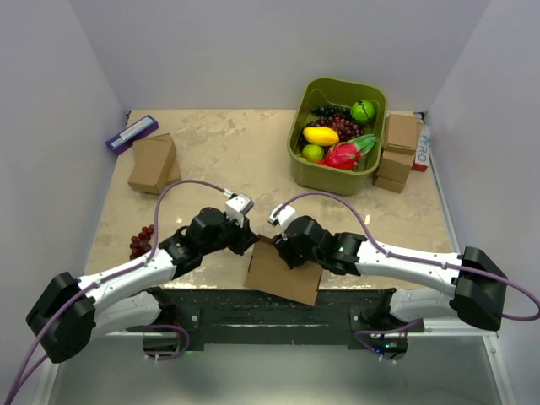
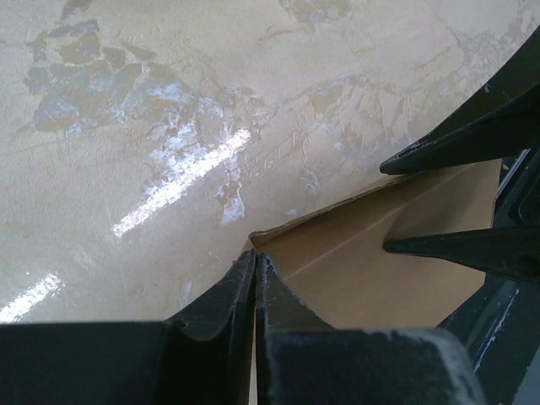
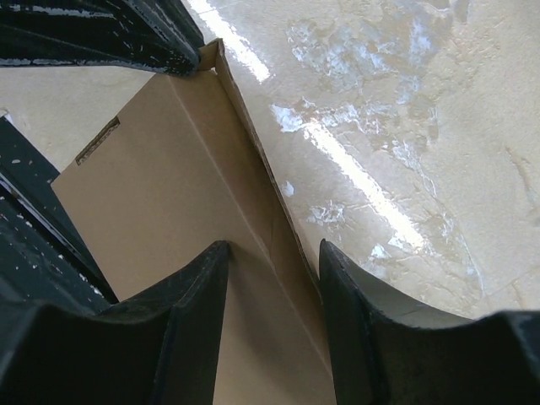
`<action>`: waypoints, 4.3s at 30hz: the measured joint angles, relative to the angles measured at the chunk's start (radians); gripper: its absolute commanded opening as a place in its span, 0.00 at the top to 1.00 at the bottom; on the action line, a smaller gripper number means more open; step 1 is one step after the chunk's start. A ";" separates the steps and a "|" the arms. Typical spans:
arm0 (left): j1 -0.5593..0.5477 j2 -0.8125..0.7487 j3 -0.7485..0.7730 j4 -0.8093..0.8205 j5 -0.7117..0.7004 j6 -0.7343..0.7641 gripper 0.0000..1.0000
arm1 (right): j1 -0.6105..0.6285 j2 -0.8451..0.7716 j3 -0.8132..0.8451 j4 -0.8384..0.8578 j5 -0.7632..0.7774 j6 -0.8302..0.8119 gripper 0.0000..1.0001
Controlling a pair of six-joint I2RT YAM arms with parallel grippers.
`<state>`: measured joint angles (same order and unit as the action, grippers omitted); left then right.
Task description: Fold the paper box
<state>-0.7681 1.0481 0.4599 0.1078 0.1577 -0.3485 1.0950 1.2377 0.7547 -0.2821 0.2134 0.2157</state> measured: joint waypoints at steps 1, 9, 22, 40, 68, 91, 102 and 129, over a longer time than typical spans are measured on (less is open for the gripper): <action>0.000 -0.002 0.000 0.000 0.002 -0.005 0.77 | 0.000 0.000 -0.003 0.005 0.000 0.003 0.58; -0.013 -0.052 -0.009 0.007 0.041 -0.018 0.47 | -0.001 0.021 -0.011 0.035 0.002 0.023 0.68; -0.013 0.029 -0.015 0.059 -0.068 -0.103 0.43 | 0.000 0.032 -0.011 0.044 0.003 0.032 0.92; -0.013 0.165 -0.014 0.161 -0.222 -0.237 0.49 | 0.010 0.032 -0.011 0.061 0.013 0.038 0.96; -0.002 0.389 0.119 0.186 -0.036 -0.159 0.51 | 0.369 0.034 -0.005 -0.091 -0.039 0.420 0.51; -0.004 0.439 0.016 0.226 0.208 -0.191 0.57 | 0.530 0.294 0.058 -0.220 0.184 0.786 0.73; -0.049 0.442 0.013 0.321 0.262 -0.245 0.59 | 0.551 0.325 0.086 -0.278 0.283 0.845 0.87; 0.059 0.385 0.175 0.168 0.257 -0.228 0.46 | 0.499 0.251 0.050 -0.330 0.482 0.877 0.85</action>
<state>-0.7094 1.4334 0.6346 0.2760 0.4149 -0.5762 1.5936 1.4887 0.8043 -0.6117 0.6956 1.0927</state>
